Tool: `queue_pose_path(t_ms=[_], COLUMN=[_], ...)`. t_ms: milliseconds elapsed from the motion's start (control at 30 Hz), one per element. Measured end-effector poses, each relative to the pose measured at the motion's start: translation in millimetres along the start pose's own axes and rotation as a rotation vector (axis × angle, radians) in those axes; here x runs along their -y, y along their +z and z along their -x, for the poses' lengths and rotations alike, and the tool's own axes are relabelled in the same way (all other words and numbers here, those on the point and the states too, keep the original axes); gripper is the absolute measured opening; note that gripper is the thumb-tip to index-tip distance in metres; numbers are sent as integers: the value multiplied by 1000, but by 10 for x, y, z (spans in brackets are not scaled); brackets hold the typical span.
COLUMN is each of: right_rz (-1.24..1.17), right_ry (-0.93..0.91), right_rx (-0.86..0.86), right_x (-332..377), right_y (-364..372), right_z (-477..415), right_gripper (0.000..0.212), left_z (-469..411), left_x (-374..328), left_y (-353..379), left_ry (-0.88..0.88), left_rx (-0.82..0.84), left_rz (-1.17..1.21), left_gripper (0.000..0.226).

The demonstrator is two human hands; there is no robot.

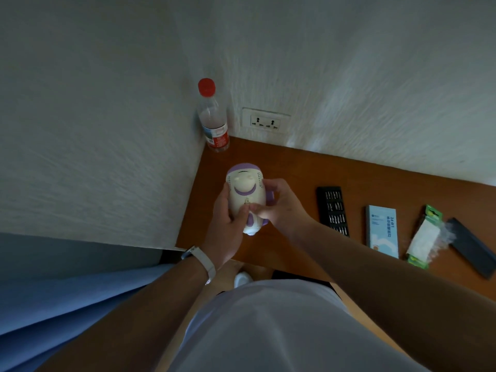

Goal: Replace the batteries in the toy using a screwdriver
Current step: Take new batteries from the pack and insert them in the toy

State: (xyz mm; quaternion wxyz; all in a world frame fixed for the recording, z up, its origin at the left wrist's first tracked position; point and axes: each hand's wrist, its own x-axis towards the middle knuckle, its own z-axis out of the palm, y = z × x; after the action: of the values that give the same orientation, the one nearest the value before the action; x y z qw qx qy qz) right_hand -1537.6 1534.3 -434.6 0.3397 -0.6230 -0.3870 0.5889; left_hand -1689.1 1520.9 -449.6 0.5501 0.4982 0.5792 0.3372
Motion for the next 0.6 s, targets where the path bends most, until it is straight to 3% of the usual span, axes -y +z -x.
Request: queue_pose_path(t_ms=[600], right_rz=[28], right_ry=[14], right_rx=[-35], right_x=[21], right_y=[68], right_z=[-56], right_gripper=[59], left_z=[-24], left_x=[2], left_y=[16], left_ry=[-36], left_rx=[-9], left_rz=[89], left_gripper=[56])
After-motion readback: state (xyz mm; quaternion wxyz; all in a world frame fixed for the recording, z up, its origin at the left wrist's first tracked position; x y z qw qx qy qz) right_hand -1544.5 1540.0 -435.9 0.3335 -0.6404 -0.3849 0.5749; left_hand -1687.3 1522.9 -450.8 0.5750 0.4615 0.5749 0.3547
